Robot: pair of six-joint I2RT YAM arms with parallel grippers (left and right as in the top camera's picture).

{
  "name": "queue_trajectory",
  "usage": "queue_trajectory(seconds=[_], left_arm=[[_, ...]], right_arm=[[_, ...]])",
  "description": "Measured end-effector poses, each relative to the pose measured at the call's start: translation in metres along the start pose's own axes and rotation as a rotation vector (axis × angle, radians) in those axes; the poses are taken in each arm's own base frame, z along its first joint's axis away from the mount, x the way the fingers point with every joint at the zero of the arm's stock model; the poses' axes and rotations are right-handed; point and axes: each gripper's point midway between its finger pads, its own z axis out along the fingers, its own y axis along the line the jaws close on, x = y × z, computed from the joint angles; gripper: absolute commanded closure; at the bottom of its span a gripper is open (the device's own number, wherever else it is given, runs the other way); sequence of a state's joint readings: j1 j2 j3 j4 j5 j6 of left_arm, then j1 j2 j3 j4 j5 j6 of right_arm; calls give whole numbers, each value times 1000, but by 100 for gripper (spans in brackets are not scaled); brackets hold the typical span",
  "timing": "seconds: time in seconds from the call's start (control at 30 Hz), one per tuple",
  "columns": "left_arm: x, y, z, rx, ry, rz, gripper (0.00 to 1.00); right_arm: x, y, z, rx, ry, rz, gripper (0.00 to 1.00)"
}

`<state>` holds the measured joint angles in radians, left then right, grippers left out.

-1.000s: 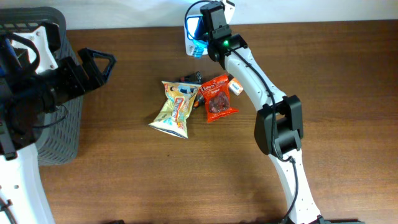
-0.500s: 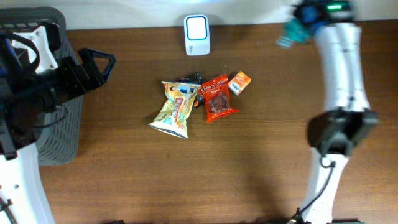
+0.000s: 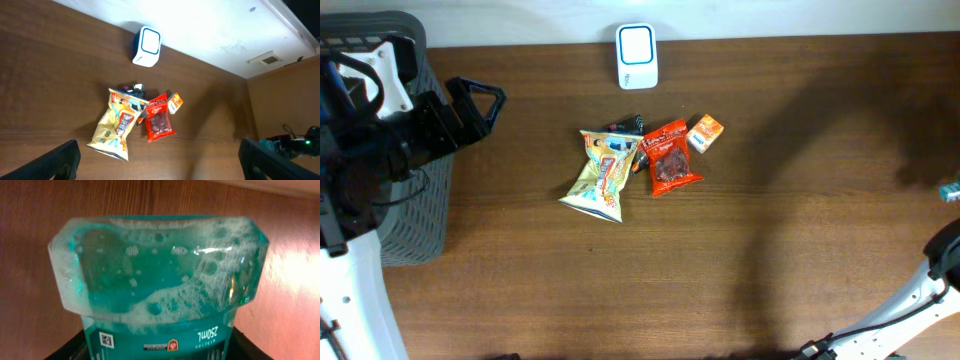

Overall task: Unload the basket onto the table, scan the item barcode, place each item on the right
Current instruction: 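Carry the mouthwash to the right table edge and release it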

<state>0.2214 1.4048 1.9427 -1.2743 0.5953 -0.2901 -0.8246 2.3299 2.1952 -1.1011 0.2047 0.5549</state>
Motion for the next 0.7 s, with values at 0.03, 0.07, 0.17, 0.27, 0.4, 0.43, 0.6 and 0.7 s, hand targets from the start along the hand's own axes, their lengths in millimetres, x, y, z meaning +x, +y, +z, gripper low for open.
queue_trajectory(seconds=[0.03,0.07,0.17,0.27,0.4,0.43,0.6,0.7], left_arm=[[0,0,0,0,0,0,1],[0,0,0,0,0,0,1],[0,0,0,1,0,1,1],[0,0,0,1,1,0,1],[0,0,0,1,1,0,1],[0,0,0,0,0,0,1],[0,0,0,1,1,0,1],[0,0,0,1,1,0,1]], right_arm=[[1,-3,12,2,-1,0,46],[0,-4,22,-4,-15,5,45],[1,-4,54,-24,-54,19,39],[5,-3,69,-38,-74,20,9],[3,-6,70,-34,-74,9,1],[4,-9,69,-26,-61,-1,1],[-36,-30,3,-19,-57,-74,0],[-33,-13,-37,-135,-19,-151,63]])
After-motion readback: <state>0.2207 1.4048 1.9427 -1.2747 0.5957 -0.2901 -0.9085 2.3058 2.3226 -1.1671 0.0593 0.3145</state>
